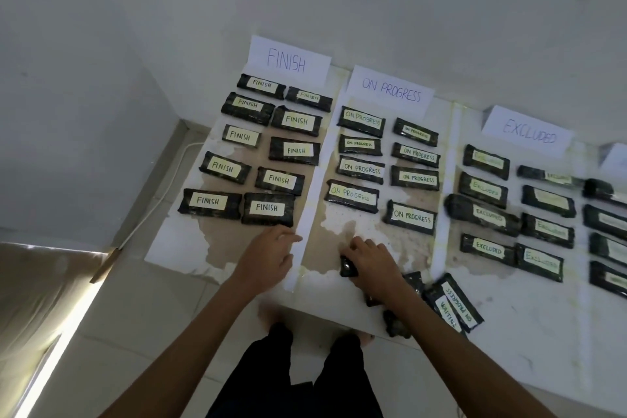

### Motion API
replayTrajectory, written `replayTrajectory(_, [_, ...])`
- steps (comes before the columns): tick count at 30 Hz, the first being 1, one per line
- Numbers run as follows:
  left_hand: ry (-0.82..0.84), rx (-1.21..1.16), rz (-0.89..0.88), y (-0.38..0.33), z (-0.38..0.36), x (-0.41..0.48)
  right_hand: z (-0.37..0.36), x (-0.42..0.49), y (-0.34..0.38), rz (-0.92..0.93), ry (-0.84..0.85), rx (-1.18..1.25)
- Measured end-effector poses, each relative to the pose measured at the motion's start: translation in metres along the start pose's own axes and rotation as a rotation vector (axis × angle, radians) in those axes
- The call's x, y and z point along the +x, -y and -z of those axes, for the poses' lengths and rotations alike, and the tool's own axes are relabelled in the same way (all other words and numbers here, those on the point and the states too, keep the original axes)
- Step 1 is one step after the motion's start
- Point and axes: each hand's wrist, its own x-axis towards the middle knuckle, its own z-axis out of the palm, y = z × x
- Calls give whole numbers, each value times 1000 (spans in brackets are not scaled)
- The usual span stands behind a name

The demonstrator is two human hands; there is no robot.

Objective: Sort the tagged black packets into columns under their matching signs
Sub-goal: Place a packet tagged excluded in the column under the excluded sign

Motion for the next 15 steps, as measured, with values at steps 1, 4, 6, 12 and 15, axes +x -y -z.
replayTrajectory(1, [9, -30, 3, -7, -3, 0, 2, 0, -2, 25, -12, -11])
replayTrajectory(4, [27, -131, 6, -28, -7, 3, 17, -2, -8, 30, -60, 118])
replayTrajectory(6, [50, -180, 22, -41, -9, 5, 30, -5, -12, -32, -106, 337])
replayTrajectory(12, [185, -416, 204, -77, -19, 15, 68, -19, -23, -442, -263, 1448])
replayTrajectory(15, [186, -531, 305, -91, -26, 22, 68, -25, -24, -587, -310, 1702])
